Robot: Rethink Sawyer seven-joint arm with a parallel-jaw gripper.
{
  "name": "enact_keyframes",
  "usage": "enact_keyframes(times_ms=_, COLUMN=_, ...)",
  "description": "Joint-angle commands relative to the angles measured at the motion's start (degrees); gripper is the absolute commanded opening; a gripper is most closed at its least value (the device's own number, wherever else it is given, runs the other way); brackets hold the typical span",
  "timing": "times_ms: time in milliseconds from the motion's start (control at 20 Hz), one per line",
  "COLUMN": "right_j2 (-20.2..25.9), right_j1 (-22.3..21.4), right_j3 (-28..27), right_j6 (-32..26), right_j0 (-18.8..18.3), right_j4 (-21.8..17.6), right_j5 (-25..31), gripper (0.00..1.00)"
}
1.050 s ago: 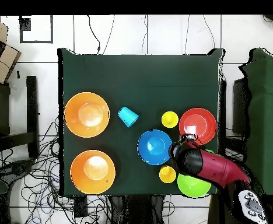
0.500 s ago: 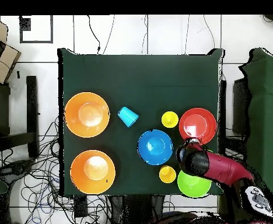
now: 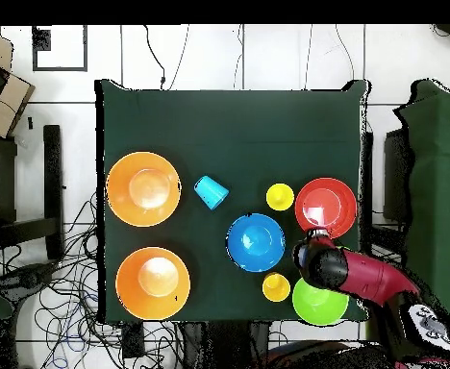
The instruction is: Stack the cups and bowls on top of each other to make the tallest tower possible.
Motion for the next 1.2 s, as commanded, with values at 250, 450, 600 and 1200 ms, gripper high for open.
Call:
enact_keyframes(times_ms=250, right_j2=7.97, right_j1=1.58, right_j3=-3.83, right_j6=-8.22, right_j0=-0.78, right_j4=-4.36, right_j5=2.23, gripper=1.00)
enact_keyframes(times_ms=450, right_j2=8.31, right_j1=1.87, right_j3=-3.58, right_j6=-7.69, right_j0=-1.35, right_j4=-3.71, right_j5=2.97, gripper=1.00)
enact_keyframes(times_ms=600, right_j2=8.70, right_j1=2.24, right_j3=-3.91, right_j6=-7.83, right_j0=-1.83, right_j4=-3.66, right_j5=3.23, gripper=1.00)
enact_keyframes(times_ms=1200, right_j2=8.69, right_j1=3.04, right_j3=-4.11, right_j6=-6.74, right_j0=-2.39, right_j4=-3.44, right_j5=2.65, gripper=1.00)
